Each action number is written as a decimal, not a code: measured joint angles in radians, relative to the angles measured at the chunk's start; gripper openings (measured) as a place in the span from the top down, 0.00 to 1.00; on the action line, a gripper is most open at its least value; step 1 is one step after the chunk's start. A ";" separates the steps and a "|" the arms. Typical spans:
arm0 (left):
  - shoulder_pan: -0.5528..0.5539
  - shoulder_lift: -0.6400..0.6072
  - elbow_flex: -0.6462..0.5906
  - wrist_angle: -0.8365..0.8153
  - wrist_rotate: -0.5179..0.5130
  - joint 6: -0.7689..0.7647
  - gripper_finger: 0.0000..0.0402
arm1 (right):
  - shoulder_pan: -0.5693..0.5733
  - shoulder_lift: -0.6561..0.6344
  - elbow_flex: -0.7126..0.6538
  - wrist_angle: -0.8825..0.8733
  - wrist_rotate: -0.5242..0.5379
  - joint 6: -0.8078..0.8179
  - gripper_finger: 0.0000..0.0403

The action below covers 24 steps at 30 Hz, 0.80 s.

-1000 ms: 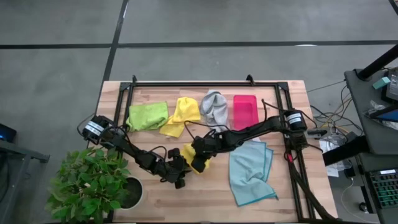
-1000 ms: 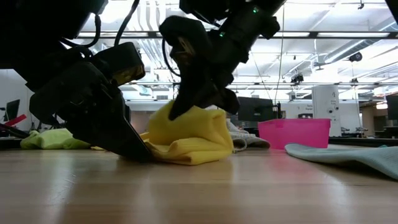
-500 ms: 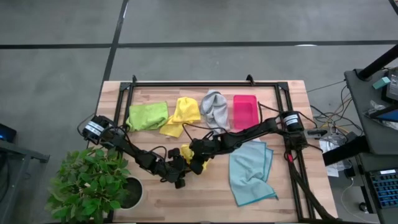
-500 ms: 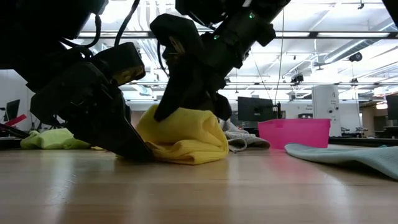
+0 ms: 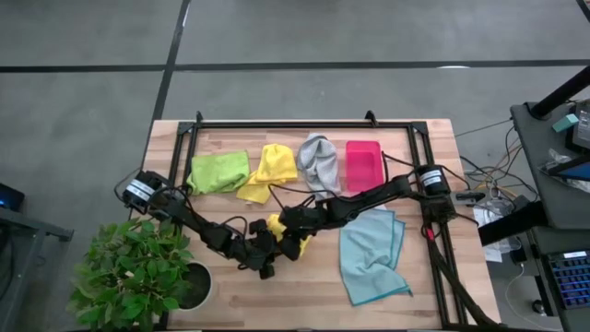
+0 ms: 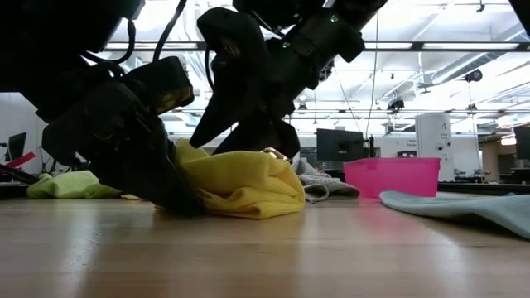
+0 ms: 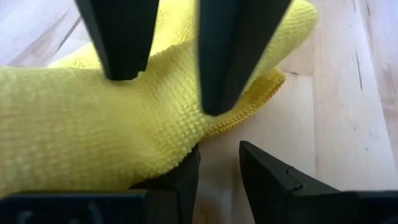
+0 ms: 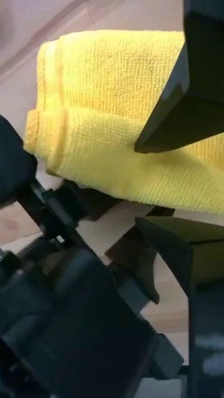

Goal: Fold microfiber towels
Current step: Fold the bottom yellow microfiber towel

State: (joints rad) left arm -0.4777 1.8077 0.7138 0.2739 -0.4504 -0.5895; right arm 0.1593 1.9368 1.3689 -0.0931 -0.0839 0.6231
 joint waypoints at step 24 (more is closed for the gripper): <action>0.000 -0.327 0.011 -0.163 0.144 0.055 0.74 | 0.092 -0.041 -0.069 -0.004 0.076 -0.259 0.97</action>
State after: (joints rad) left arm -0.4774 1.4810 0.7247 0.1114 -0.3066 -0.5348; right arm 0.2508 1.8955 1.2995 -0.0976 -0.0083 0.3638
